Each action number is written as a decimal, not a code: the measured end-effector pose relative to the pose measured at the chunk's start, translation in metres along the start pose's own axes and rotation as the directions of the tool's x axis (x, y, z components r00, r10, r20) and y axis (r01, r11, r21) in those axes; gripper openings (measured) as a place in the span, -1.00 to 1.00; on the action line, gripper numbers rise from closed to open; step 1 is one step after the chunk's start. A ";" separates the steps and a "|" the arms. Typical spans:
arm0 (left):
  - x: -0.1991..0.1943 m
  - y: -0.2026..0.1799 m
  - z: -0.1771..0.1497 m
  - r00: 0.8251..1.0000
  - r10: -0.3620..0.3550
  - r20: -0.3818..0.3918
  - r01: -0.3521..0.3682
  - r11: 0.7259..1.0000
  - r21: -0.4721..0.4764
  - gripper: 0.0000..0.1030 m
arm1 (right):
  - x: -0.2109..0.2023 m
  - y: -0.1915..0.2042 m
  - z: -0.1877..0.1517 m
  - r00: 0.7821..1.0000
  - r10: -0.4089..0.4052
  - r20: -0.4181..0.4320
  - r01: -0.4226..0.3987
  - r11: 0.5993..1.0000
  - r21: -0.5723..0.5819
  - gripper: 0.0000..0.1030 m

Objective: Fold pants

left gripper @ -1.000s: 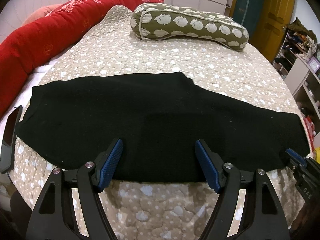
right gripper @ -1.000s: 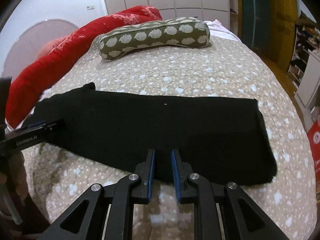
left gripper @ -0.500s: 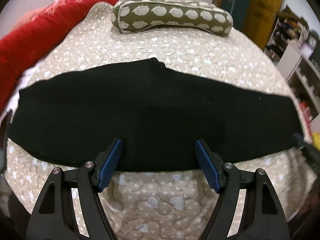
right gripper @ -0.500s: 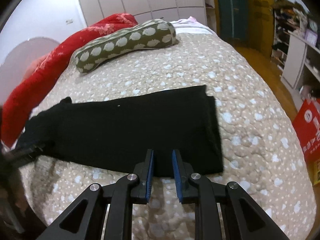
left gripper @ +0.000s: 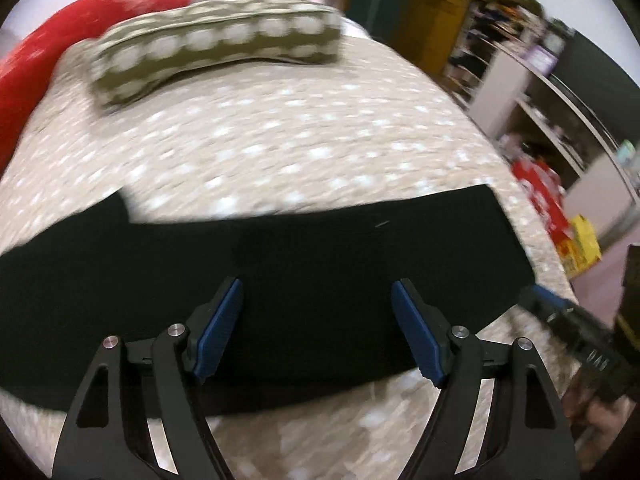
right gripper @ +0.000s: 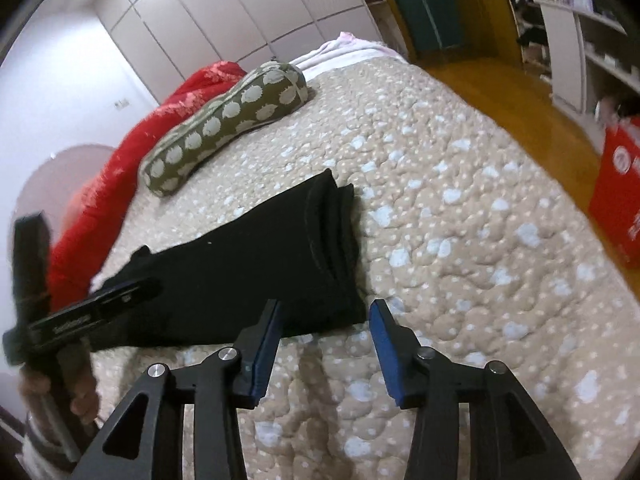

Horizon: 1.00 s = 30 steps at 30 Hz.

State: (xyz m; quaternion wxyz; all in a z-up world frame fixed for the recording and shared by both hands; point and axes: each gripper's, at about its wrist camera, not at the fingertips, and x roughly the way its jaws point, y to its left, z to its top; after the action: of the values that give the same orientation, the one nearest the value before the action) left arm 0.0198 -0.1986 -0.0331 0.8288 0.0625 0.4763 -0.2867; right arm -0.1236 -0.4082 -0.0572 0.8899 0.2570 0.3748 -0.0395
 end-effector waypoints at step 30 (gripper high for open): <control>0.086 -0.121 0.075 0.967 -0.207 -0.151 0.241 0.936 0.258 -0.49 | 0.021 -0.001 0.016 0.980 0.190 0.065 -0.193 0.980 0.047 -0.73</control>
State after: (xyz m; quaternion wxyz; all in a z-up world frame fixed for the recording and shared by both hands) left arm 0.0443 -0.3624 -0.0431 0.7435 0.1394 0.4855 -0.4383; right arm -0.0990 -0.4139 -0.0626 0.8933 0.3142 0.3201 0.0285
